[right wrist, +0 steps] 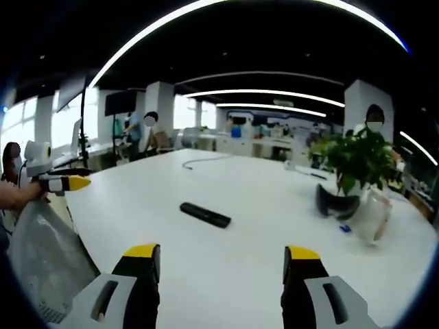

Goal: Press the specified remote control buttons in sequence, fully releasing each button before pressing the next.

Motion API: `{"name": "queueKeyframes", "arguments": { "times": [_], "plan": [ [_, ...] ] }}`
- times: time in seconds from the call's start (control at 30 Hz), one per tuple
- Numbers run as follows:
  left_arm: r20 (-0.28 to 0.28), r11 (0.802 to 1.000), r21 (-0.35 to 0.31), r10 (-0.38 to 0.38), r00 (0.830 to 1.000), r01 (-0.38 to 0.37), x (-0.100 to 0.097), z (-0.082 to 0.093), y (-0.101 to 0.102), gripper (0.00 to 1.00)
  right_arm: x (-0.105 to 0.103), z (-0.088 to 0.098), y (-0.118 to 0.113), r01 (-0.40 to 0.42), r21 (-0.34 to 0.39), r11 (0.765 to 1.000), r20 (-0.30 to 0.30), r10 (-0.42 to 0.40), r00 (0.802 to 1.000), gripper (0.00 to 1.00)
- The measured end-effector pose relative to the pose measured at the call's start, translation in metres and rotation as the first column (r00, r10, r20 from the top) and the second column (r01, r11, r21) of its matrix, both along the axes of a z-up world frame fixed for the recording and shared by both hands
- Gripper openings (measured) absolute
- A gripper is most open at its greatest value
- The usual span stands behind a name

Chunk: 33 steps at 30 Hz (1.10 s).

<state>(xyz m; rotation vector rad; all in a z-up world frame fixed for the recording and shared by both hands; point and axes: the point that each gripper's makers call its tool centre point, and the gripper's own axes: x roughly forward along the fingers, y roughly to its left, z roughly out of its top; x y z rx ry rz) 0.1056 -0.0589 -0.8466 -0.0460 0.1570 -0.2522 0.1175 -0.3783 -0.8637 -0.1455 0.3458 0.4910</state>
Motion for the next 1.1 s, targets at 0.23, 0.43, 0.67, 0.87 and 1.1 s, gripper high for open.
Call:
{"name": "queueKeyframes", "arguments": {
  "times": [0.23, 0.43, 0.67, 0.87, 1.1],
  "plan": [
    [-0.025, 1.0, 0.017, -0.008, 1.0, 0.008, 0.0, -0.005, -0.001, 0.8, -0.002, -0.003, 0.003, -0.012, -0.007, 1.0, -0.014, 0.012, 1.0, 0.71],
    [-0.039, 0.999, 0.026, -0.02, 0.999, 0.021, 0.0, -0.008, -0.003, 0.79, -0.003, -0.002, 0.008, -0.029, -0.023, 0.999, -0.006, 0.029, 1.0, 0.72],
    [-0.032, 1.0, 0.012, -0.024, 0.999, 0.024, 0.001, -0.006, -0.003, 0.78, -0.001, 0.0, 0.003, -0.001, -0.04, 0.999, 0.008, 0.001, 1.0, 0.72],
    [-0.026, 0.999, 0.0, -0.037, 0.999, 0.037, 0.0, -0.005, -0.004, 0.75, 0.001, 0.0, -0.002, 0.027, -0.026, 0.999, 0.009, -0.027, 1.0, 0.71],
    [0.003, 0.999, -0.039, -0.033, 0.999, 0.033, -0.001, 0.001, -0.004, 0.76, 0.001, 0.001, -0.01, 0.074, 0.031, 0.997, -0.013, -0.074, 0.997, 0.7]
  ]
}}
